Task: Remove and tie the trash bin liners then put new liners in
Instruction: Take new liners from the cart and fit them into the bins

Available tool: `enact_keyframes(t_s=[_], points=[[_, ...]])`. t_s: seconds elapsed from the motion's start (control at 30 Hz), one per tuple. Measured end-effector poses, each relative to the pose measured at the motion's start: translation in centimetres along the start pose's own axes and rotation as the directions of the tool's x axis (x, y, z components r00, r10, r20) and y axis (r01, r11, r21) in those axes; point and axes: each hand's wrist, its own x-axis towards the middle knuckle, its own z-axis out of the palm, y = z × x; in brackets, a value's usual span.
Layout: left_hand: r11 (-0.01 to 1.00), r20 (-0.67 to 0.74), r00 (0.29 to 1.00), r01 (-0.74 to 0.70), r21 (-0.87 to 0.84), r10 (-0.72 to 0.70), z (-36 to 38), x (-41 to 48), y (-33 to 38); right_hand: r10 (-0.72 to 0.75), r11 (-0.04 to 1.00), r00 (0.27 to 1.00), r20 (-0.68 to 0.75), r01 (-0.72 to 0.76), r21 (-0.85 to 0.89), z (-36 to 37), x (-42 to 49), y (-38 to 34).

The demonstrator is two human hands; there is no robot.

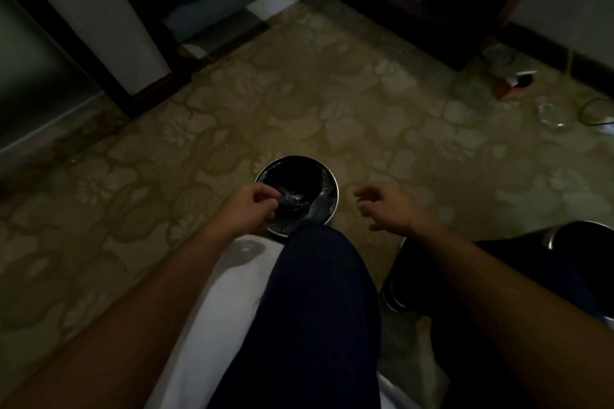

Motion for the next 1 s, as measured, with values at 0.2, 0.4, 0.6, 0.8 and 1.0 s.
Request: enact_keyframes(t_s=[0.2, 0.4, 0.6, 0.8, 1.0], points=[[0.978, 0.046, 0.978, -0.201, -0.049, 0.203, 3.9, -7.7, 7.8, -0.043, 0.998, 0.993, -0.106, 0.039, -0.042, -5.6, -9.5, 2.3], [0.947, 0.121, 0.941, -0.304, -0.106, 0.315, 12.2, -10.6, 11.0, -0.049, 0.999, 0.991, -0.126, 0.049, 0.002, -8.5, -11.6, 7.4], [0.967, 0.308, 0.932, -0.231, 0.106, 0.189, 19.6, -5.1, 10.4, -0.027, 0.999, 0.999, -0.044, 0.028, 0.02, -8.8, -5.5, 10.8], [0.844, 0.399, 0.913, -0.147, 0.517, -0.086, 19.9, -3.2, 15.7, 0.158, 0.987, 0.987, 0.037, -0.158, 0.003, -14.0, -7.1, 8.2], [0.731, 0.365, 0.873, -0.015, 0.682, -0.323, 12.5, -8.3, 27.5, 0.274, 0.949, 0.936, 0.218, -0.3, 0.094, -24.6, -16.4, 0.9]])
